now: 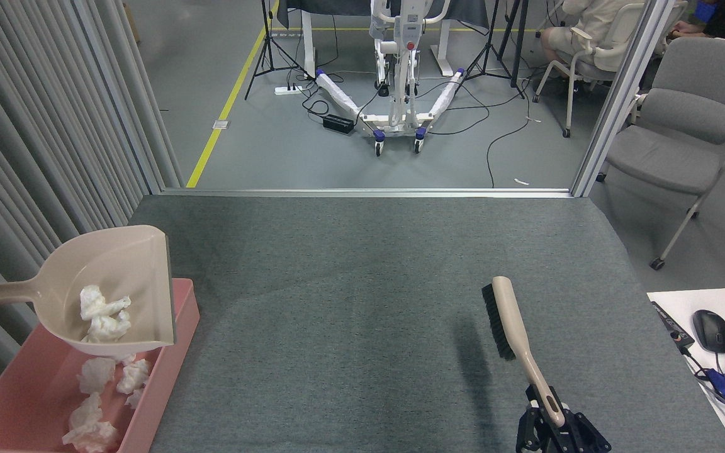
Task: Sweep and dump garbage into bin
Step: 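Lift the dustpan with the left hand and tip it over the pink bin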
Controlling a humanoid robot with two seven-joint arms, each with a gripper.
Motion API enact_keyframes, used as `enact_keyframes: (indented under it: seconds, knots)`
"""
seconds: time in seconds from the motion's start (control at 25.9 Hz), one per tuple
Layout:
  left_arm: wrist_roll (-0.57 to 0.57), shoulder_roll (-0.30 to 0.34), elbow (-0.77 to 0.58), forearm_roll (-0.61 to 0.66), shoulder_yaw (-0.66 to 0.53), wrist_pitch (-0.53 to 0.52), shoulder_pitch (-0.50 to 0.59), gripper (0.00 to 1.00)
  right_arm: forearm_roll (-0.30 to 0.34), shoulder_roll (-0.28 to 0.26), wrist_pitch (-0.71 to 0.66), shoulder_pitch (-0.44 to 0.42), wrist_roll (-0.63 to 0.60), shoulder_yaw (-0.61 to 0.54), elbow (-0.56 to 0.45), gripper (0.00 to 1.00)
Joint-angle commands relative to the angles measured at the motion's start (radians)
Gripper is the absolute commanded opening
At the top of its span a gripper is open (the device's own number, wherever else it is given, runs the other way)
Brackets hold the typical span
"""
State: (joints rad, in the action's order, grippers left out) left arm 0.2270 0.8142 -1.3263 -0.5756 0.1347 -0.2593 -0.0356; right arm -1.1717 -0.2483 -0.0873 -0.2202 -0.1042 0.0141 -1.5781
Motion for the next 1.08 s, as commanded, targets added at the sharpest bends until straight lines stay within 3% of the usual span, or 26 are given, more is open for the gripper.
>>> enact_keyframes:
  seconds: [0.0,0.08,0.19,0.31,0.43,0.73,1.04]
  knots:
    - [-0.020,0.037,0.047,-0.038,-0.041,-0.008,0.046,0.05,-0.002,-0.002,0.012,0.018,0.004,0.009,0.024,0.00]
    - [-0.041,0.060,0.102,-0.036,-0.053,-0.020,0.046,0.05,0.006,-0.003,0.020,0.028,0.004,0.023,0.046,0.00]
    - [-0.049,0.168,0.170,-0.035,-0.047,-0.104,0.074,0.06,0.009,-0.003,0.021,0.039,0.004,0.026,0.058,0.00]
    - [-0.066,0.180,0.213,-0.027,-0.050,-0.205,0.086,0.06,0.009,0.000,0.021,0.038,0.004,0.029,0.067,0.00]
    - [-0.087,0.194,0.216,0.016,-0.050,-0.242,0.086,0.06,0.009,0.004,0.024,0.036,0.004,0.050,0.075,0.00]
    - [-0.046,0.203,0.226,0.290,-0.056,-0.244,0.063,0.06,0.009,0.006,0.044,0.032,-0.003,0.064,0.084,0.00]
    - [-0.002,0.198,0.248,0.505,-0.061,-0.127,0.003,0.04,0.023,0.001,0.046,0.032,-0.003,0.064,0.101,0.00]
